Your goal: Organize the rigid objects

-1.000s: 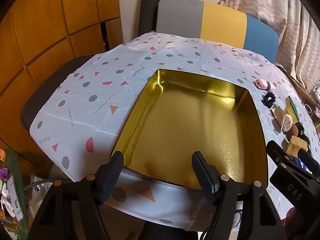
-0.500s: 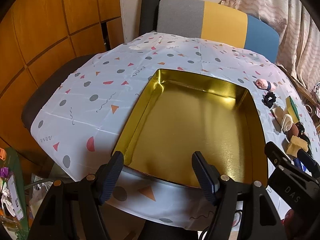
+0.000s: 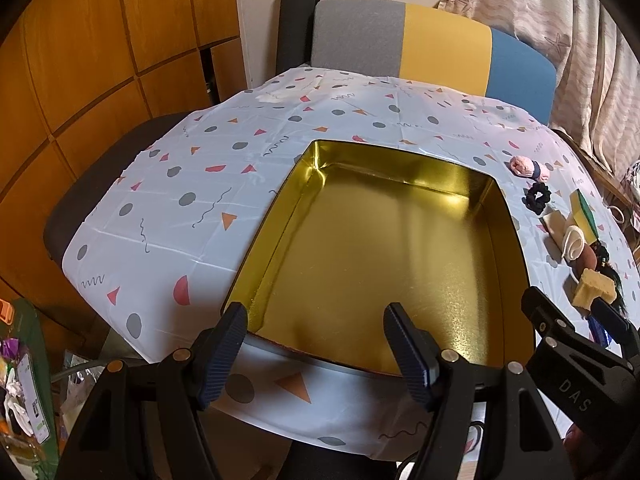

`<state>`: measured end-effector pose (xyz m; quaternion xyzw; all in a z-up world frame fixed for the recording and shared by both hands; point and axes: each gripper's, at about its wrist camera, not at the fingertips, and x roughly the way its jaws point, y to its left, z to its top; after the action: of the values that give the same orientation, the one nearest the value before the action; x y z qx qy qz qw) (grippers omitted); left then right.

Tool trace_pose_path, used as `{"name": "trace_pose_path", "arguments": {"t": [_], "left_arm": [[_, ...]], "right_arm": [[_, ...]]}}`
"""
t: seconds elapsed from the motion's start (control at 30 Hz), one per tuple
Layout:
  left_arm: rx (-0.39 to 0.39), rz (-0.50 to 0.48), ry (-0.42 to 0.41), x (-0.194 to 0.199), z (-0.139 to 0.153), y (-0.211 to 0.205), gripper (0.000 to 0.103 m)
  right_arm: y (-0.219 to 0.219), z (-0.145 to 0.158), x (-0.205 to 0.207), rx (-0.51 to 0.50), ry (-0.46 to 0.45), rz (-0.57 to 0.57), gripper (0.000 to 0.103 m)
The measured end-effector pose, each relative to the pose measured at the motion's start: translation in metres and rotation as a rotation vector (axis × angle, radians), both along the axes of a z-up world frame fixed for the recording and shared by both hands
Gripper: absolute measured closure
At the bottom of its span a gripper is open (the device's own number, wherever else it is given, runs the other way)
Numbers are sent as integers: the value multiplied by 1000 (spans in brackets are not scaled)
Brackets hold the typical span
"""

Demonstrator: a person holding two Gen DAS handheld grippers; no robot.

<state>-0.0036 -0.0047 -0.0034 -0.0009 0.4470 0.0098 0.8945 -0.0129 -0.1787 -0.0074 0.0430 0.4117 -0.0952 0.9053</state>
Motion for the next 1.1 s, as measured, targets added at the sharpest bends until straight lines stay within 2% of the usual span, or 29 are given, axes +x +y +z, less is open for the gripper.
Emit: {"name": "trace_pose_path", "arguments": {"t": [1.1], "left_arm": [[6,2,7,0,-1,-2,31]], "right_arm": [[2,-1,-2,2,4,4,0]]}}
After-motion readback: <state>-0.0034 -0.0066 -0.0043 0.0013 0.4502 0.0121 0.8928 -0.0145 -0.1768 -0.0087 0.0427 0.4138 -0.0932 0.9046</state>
